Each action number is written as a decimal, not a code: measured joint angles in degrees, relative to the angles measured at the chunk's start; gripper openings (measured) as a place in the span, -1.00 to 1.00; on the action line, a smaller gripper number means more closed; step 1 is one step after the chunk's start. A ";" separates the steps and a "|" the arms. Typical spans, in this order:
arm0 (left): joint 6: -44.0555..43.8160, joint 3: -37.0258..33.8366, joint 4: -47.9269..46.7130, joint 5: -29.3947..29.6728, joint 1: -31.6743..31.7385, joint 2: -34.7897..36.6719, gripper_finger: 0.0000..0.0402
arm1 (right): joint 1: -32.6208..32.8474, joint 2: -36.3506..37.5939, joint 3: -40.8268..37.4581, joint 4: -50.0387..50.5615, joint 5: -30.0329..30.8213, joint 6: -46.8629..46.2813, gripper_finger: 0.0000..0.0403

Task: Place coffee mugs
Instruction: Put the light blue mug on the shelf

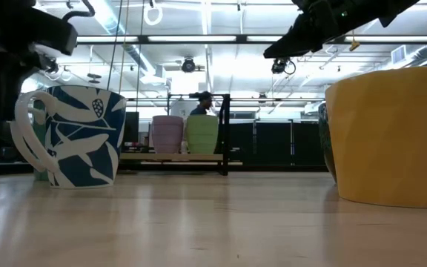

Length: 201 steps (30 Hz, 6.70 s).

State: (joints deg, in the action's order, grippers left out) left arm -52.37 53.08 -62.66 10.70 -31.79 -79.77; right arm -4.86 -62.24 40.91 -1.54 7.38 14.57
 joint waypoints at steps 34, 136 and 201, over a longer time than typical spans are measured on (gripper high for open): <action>-5.46 -4.84 -6.96 9.49 -0.33 0.02 -0.30 | 0.00 0.00 0.00 -0.52 -1.51 -0.85 -0.22; -18.50 4.78 -4.35 5.80 29.88 -0.46 -0.05 | -0.57 -3.02 0.00 -4.86 -3.03 4.60 -0.22; -4.96 4.49 -1.33 -2.19 34.65 -6.10 -0.82 | 0.79 -4.96 0.00 -5.70 -2.99 1.95 -0.22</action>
State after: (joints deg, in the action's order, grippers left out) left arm -57.33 57.58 -63.99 8.51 2.86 -85.86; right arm -4.08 -67.20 40.91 -7.25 4.38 16.51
